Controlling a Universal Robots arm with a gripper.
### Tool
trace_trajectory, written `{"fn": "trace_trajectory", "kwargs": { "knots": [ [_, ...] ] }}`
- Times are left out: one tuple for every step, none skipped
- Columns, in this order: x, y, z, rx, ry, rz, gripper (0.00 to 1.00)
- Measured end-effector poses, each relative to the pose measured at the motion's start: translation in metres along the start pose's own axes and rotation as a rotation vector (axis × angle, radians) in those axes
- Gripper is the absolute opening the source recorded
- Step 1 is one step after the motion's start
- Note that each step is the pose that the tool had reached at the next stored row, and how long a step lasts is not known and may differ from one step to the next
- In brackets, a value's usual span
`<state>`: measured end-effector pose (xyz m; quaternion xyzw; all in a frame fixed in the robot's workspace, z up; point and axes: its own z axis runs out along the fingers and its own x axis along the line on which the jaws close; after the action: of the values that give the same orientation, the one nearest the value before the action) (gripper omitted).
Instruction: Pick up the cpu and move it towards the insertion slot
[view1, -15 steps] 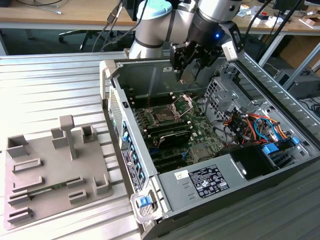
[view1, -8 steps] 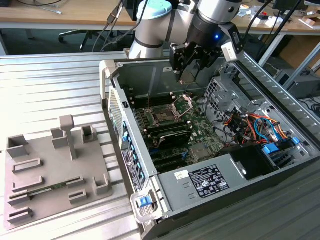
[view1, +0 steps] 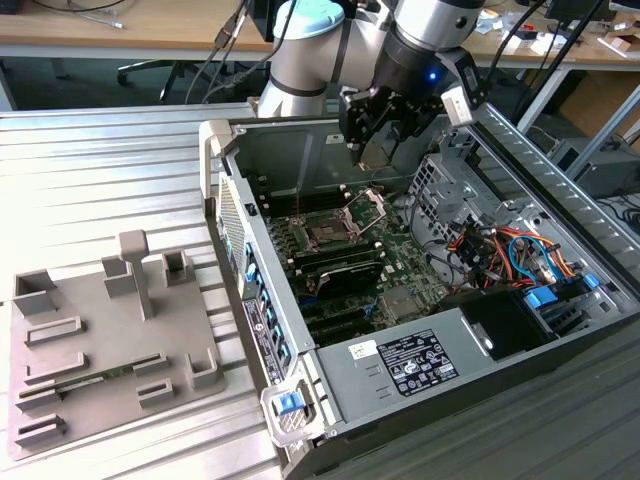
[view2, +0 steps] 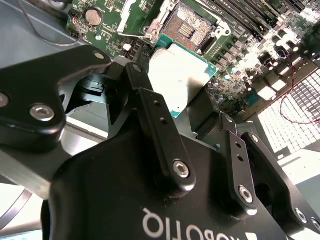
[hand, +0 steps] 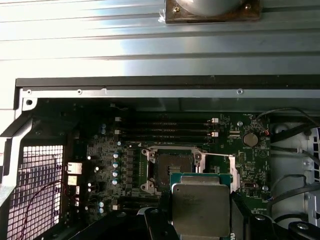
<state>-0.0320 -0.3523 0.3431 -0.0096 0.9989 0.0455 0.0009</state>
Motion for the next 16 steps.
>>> {"fn": "trace_trajectory", "kwargs": {
  "knots": [
    [0.0,0.0,0.0003,0.0,0.0,0.0,0.55],
    [0.0,0.0,0.0006,0.0,0.0,0.0,0.55],
    [0.0,-0.0001,0.001,0.0,0.0,0.0,0.55],
    [0.0,-0.0001,0.0016,0.0,0.0,0.0,0.55],
    [0.0,-0.0002,0.0022,0.0,0.0,0.0,0.55],
    [0.0,-0.0002,0.0025,0.0,0.0,0.0,0.55],
    [0.0,-0.0003,0.0028,0.0,0.0,0.0,0.55],
    [0.0,-0.0003,0.0033,0.0,0.0,0.0,0.55],
    [0.0,-0.0003,0.0036,0.0,0.0,0.0,0.55],
    [0.0,-0.0004,0.0041,0.0001,0.0,0.0,0.55],
    [0.0,-0.0005,0.0052,0.0,0.0,0.0,0.55],
    [0.0,-0.0006,0.0061,0.0,0.0,0.0,0.55],
    [0.0,-0.0006,0.0065,0.0,0.0,0.0,0.55],
    [0.0,-0.0006,0.0068,0.0,0.0001,0.0,0.55],
    [0.0,-0.0007,0.0073,0.0,0.0,0.0,0.55],
    [0.0,-0.0007,0.0076,0.0,0.0,0.0,0.55]
  ]
}}
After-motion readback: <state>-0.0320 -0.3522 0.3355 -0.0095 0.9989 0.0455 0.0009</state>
